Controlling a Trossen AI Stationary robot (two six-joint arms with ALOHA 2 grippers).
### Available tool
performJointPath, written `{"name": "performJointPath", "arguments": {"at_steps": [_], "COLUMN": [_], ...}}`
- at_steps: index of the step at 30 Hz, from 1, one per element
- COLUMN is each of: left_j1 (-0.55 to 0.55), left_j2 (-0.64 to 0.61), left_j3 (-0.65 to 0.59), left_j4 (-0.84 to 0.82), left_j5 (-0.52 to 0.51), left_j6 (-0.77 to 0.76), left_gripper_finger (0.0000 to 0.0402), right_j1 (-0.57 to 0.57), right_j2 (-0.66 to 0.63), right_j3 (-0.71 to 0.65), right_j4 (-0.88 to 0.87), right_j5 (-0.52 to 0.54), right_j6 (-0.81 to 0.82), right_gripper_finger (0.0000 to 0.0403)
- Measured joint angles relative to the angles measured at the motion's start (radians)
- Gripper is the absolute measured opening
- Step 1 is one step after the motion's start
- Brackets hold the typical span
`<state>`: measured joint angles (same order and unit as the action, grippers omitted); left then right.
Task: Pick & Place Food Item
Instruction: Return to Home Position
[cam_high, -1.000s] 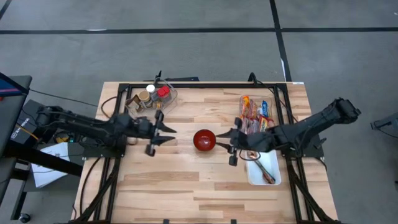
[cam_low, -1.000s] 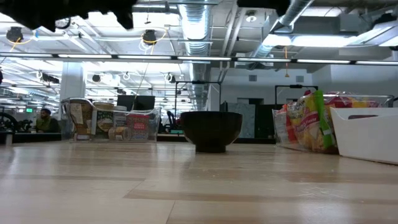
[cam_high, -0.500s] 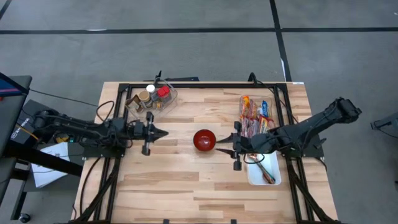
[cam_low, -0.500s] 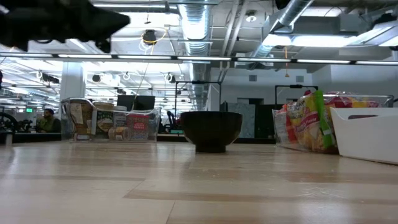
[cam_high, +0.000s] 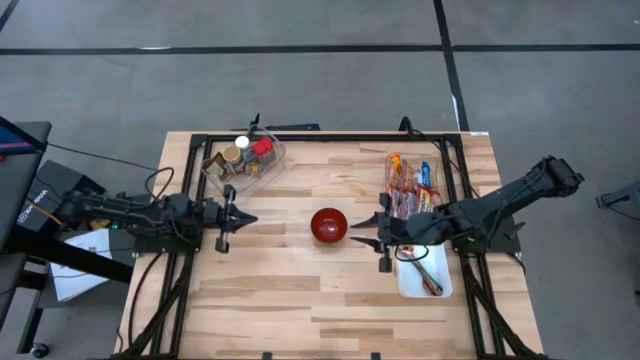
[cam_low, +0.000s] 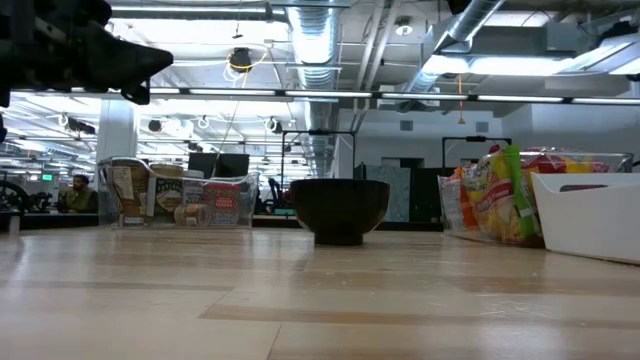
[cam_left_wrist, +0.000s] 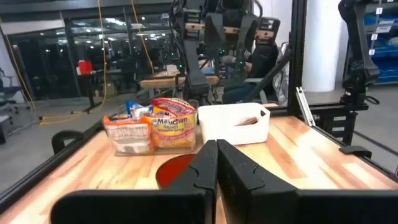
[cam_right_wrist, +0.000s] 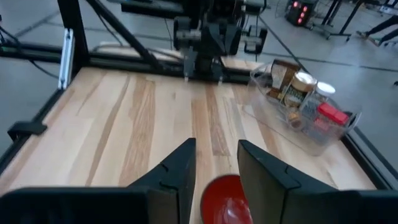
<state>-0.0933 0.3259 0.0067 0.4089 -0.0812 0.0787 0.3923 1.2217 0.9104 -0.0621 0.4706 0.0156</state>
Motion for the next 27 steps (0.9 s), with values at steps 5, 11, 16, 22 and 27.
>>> {"name": "performJointPath", "arguments": {"at_steps": [5, 11, 16, 22, 27], "left_j1": [0.0, 0.0, 0.0, 0.0, 0.0], "left_j2": [-0.068, -0.163, -0.236, -0.248, -0.247], "left_j3": [0.0, 0.0, 0.0, 0.0, 0.0], "left_j4": [-0.086, -0.14, -0.245, -0.251, -0.249], "left_j5": [-0.008, -0.032, -0.033, -0.094, -0.096], "left_j6": [0.036, 0.045, 0.03, 0.029, 0.028], "left_gripper_finger": [0.0001, 0.0001, 0.0001, 0.0001, 0.0001], "right_j1": [0.008, 0.032, 0.039, 0.047, 0.095], "right_j2": [-0.003, -0.078, -0.223, -0.42, -0.571], "right_j3": [0.0, -0.093, -0.279, -0.392, -0.455], "right_j4": [-0.037, 0.042, 0.217, 0.26, 0.226], "right_j5": [0.002, 0.007, 0.01, 0.003, 0.008], "right_j6": [0.019, 0.024, 0.046, 0.014, -0.008], "right_gripper_finger": [0.0111, 0.0111, 0.0111, 0.0111, 0.0111]}}
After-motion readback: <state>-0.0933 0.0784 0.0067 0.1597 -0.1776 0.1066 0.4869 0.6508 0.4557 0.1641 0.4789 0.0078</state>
